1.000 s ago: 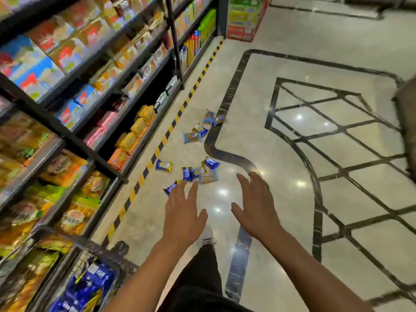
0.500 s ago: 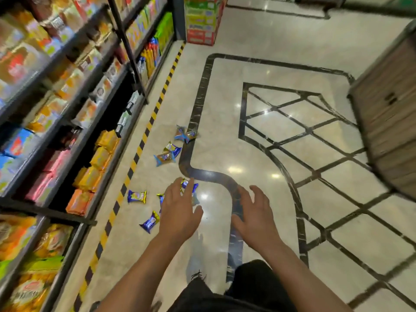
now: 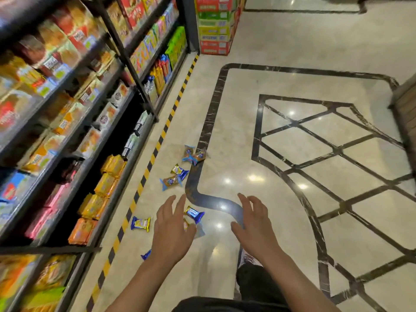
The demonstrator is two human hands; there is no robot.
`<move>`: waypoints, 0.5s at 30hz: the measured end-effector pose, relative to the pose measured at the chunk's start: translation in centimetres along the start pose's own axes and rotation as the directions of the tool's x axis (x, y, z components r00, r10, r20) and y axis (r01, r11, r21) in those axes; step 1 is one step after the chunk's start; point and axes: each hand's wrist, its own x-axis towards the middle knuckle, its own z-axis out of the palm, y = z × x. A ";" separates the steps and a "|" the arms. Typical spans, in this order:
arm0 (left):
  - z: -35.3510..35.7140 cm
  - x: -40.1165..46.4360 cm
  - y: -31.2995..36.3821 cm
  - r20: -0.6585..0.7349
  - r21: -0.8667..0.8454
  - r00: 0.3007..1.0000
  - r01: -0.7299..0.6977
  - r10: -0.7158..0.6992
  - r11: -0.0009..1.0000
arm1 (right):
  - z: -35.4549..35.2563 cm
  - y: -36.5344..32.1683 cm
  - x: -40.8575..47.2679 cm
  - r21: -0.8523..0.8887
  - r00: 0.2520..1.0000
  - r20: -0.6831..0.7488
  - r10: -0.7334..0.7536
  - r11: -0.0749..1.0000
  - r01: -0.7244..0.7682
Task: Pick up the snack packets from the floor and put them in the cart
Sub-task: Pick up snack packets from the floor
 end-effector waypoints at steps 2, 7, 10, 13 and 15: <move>0.1 2.0 1.6 -0.031 0.015 0.998 0.051 -0.050 0.999 | -1.8 0.4 2.9 -0.008 0.999 0.019 -0.047 0.999 0.047; 0.1 7.3 5.1 -0.086 0.044 0.987 0.138 -0.134 0.990 | -5.4 1.0 9.5 -0.059 0.986 0.059 -0.159 0.985 0.162; -0.5 10.1 6.4 -0.115 0.010 0.979 0.168 -0.165 0.986 | -6.7 1.1 13.2 -0.042 0.982 0.078 -0.170 0.984 0.174; -1.1 12.8 6.6 -0.128 -0.021 0.964 0.233 -0.234 0.972 | -7.3 0.7 17.4 -0.064 0.975 0.106 -0.197 0.977 0.205; -1.1 14.5 6.1 -0.124 -0.025 0.952 0.279 -0.280 0.960 | -7.4 -0.2 20.3 -0.062 0.970 0.132 -0.203 0.975 0.212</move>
